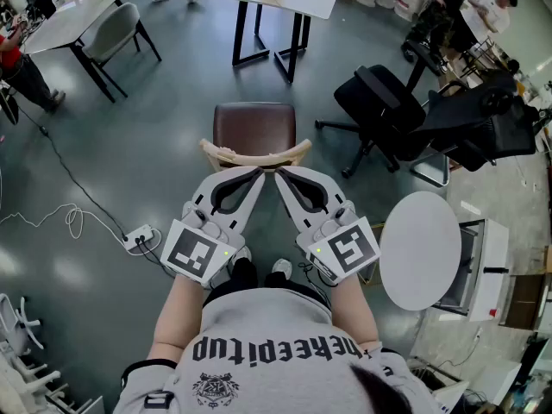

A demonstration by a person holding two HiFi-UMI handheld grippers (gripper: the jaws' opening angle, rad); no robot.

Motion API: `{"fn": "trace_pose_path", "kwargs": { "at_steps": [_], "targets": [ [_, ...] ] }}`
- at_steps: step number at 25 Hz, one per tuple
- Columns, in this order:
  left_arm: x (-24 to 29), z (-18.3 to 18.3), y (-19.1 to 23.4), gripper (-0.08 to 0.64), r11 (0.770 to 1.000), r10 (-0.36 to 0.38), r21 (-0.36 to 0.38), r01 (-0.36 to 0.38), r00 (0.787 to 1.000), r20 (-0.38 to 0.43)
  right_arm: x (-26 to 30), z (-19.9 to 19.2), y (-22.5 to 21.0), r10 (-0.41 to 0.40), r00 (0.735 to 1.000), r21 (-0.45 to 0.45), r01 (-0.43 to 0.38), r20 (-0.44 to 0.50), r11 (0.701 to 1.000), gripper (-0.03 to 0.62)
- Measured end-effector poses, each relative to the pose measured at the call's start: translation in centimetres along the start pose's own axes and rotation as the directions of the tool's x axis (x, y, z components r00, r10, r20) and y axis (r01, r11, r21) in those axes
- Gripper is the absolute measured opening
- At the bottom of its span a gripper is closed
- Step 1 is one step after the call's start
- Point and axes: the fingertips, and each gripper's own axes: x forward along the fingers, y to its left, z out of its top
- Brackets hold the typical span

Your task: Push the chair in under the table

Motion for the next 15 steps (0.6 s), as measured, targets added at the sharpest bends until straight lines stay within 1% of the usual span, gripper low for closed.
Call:
{"fn": "trace_pose_path", "kwargs": {
  "at_steps": [15],
  "targets": [
    [-0.2,0.2,1.9,0.015,0.999,-0.044,-0.015,0.044,0.999,0.030,2.0,-0.1,0.5,-0.022,1.000,-0.016,0.022,-0.020,1.000,0.009]
  ]
}}
